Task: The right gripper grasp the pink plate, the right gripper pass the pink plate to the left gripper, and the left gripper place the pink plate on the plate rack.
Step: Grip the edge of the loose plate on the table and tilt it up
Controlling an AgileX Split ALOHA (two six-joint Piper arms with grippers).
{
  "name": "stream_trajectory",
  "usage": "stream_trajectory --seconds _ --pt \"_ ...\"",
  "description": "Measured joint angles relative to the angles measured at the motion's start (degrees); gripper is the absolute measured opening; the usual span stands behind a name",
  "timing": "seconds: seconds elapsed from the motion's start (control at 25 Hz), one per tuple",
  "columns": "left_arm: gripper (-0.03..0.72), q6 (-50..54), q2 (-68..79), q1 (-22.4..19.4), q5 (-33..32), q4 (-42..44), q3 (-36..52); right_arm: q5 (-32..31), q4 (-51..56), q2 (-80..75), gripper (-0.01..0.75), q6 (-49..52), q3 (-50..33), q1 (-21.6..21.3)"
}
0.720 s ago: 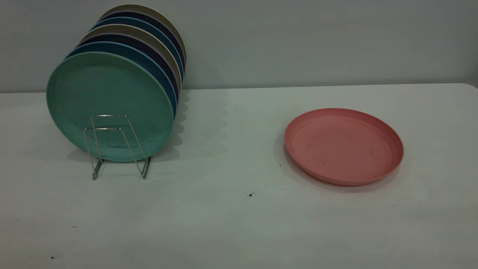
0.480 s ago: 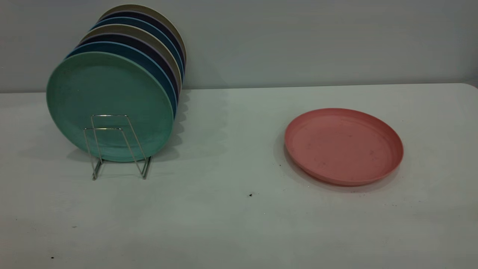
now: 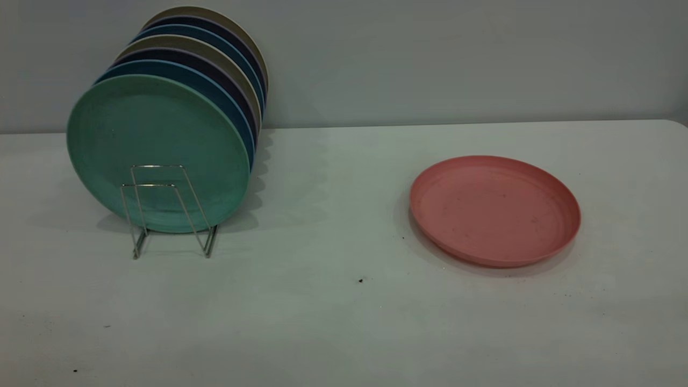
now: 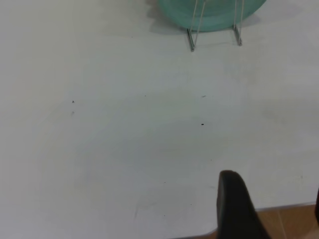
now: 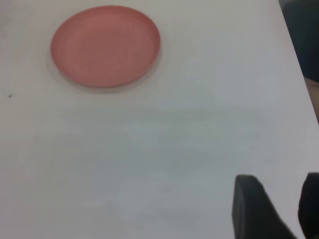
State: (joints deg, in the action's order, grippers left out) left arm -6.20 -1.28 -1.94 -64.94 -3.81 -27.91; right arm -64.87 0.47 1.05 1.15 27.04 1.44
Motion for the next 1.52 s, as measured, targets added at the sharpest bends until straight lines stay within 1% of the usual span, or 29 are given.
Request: stream_trajectory --seconds 0.8,0.96,1.04,1.12,1.24,1.32,1.4,1.52 --pt "0.424 0.00 0.00 0.00 0.00 0.00 0.00 0.00 0.33 0.00 0.239 0.05 0.00 0.00" --pt "0.424 3.68 0.80 0.00 0.87 1.84 -0.41 0.19 1.46 -1.16 0.250 -1.74 0.31 0.00" --pt "0.426 5.32 3.44 0.00 3.87 3.81 -1.91 1.79 2.19 -4.05 0.285 -3.34 1.14 0.00" --pt "0.437 5.42 8.53 0.00 8.26 4.87 -4.07 5.41 2.22 -8.76 0.336 -4.09 1.87 0.00" --pt "0.475 4.03 18.60 0.00 13.69 5.15 -7.83 10.64 2.83 -17.28 0.438 -4.34 3.41 0.00" --pt "0.506 3.18 25.67 0.00 16.29 5.15 -10.32 12.98 3.30 -23.17 0.487 -5.19 4.67 0.00" --pt "0.533 2.89 33.24 0.00 18.93 4.93 -12.37 14.57 3.90 -29.55 0.515 -6.87 5.83 0.00" --pt "0.566 1.92 43.41 0.00 22.70 3.20 -15.12 18.09 6.49 -37.86 0.527 -9.11 7.03 0.00"
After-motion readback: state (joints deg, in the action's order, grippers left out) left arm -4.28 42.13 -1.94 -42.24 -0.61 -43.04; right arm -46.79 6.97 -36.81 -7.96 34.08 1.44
